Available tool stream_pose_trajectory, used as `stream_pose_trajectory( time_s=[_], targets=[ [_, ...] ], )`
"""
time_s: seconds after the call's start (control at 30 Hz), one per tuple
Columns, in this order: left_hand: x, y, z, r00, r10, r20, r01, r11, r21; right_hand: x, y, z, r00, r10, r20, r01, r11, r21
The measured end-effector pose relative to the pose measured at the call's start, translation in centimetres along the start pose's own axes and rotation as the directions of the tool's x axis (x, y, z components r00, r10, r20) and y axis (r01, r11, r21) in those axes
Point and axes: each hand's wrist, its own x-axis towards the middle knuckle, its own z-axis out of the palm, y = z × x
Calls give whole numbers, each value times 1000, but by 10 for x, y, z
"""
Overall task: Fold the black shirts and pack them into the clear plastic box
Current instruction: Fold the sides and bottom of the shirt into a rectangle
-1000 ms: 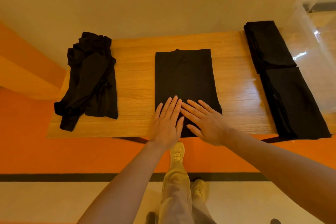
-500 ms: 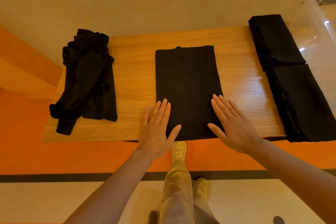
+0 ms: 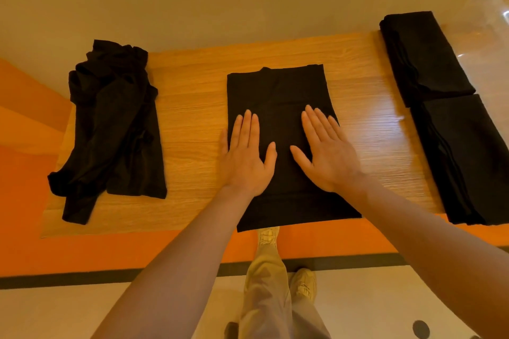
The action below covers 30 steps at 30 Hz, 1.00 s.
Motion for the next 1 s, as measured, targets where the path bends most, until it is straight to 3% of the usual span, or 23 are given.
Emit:
stream_pose_trajectory(
  time_s=[0.13, 0.23, 0.5, 0.67, 0.77, 0.87, 1.0],
  targets=[
    [-3, -5, 1, 998, -57, -12, 57, 998, 20, -6, 22, -6, 995, 95, 40, -95, 995, -16],
    [-5, -15, -1, 992, -129, -13, 130, 992, 9, -6, 22, -7, 995, 95, 41, -94, 995, -20],
    [-3, -7, -10, 989, -142, 35, 141, 990, 14, -3, 18, -9, 997, 72, 37, -70, 997, -42],
    [35, 6, -24, 994, -24, -107, 23, 1000, -9, 39, 2, -26, 997, -45, -64, 47, 998, 30],
    [78, 19, -22, 991, 96, -98, -98, 995, -21, 82, -9, -23, 993, -104, -55, 107, 993, 48],
    [105, 20, -12, 996, 90, -6, -90, 996, -16, 109, -3, -9, 999, -42, -20, 43, 999, 32],
    [122, 2, -3, 1000, -20, -3, 20, 1000, 8, 121, 11, 0, 996, 68, -59, -67, 998, 15]
  ],
)
